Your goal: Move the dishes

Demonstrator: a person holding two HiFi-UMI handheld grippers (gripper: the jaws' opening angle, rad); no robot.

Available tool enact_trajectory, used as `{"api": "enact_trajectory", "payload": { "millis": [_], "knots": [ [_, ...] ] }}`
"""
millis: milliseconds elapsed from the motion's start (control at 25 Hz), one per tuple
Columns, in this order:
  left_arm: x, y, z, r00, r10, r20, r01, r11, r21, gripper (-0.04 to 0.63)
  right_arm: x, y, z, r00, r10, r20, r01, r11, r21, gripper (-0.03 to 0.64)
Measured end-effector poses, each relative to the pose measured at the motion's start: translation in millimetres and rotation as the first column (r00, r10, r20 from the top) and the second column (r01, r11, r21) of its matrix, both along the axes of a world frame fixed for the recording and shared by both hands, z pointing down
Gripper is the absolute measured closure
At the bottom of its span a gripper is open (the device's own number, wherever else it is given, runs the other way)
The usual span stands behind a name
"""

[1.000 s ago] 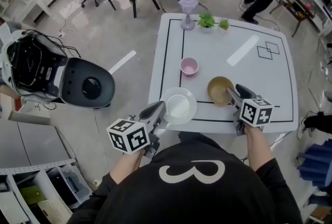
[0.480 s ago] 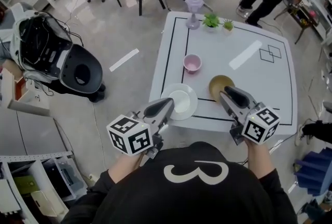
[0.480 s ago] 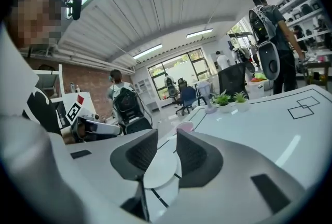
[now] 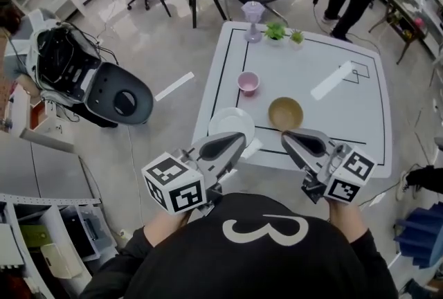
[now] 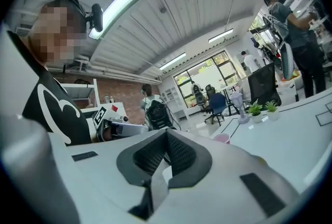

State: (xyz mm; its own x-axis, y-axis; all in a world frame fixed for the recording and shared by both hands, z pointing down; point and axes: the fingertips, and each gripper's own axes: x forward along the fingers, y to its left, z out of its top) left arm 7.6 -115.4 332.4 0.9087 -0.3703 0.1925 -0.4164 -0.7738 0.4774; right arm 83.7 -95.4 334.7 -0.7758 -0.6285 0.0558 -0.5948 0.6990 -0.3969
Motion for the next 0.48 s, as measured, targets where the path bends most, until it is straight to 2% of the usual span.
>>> {"api": "enact_trajectory", "payload": {
  "millis": [120, 360, 480],
  "knots": [
    [11.5, 19.7, -10.2, 1.000, 0.008, 0.005, -0.008, 1.000, 0.029, 0.592, 4.3, 19.7, -15.4, 0.999, -0.023, 0.031, 0.022, 1.000, 0.020, 0.607],
    [26.1, 53.4, -16.3, 1.000, 0.005, 0.008, -0.005, 0.999, 0.047, 0.592, 12.4, 53.8, -16.4, 0.999, -0.044, -0.015, 0.045, 0.998, 0.050, 0.607],
    [30.3, 64.5, -17.8, 1.000, -0.003, 0.015, 0.002, 0.998, 0.057, 0.592, 19.8, 63.8, -20.2, 0.999, -0.034, 0.009, 0.034, 0.998, 0.046, 0.607]
  ]
}}
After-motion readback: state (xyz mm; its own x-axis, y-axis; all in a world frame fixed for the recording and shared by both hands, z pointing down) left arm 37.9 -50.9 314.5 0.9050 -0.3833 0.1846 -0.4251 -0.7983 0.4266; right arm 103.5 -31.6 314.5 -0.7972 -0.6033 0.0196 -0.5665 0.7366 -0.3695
